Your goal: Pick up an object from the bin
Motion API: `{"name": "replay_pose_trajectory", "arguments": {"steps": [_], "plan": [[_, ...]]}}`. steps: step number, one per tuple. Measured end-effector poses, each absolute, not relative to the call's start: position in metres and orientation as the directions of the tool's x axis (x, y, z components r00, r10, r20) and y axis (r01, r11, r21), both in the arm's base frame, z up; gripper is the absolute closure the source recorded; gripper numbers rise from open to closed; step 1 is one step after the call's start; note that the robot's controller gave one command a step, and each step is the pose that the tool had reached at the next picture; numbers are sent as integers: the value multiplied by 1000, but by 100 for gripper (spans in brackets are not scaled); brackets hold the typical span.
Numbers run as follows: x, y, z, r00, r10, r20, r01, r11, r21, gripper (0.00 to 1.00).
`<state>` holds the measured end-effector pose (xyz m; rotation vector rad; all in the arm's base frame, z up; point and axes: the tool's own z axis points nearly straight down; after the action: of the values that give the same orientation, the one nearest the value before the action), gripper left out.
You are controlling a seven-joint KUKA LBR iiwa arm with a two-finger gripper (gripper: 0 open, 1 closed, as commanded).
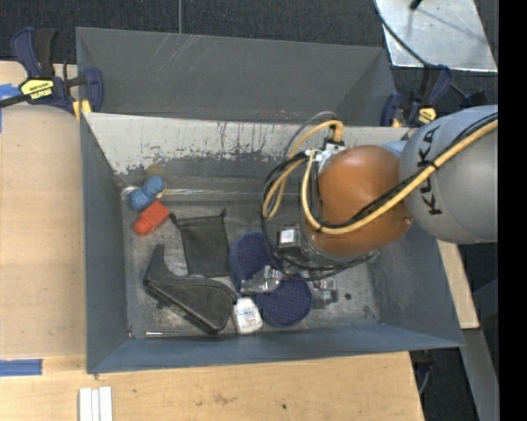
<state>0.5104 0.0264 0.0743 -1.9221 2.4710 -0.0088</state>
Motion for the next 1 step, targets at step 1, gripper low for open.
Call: {"name": "replay_pose_trajectory", "arguments": {"steps": [1], "plan": [[513,26,78,-248,-969,-3,-969,248,-7,0]]}}
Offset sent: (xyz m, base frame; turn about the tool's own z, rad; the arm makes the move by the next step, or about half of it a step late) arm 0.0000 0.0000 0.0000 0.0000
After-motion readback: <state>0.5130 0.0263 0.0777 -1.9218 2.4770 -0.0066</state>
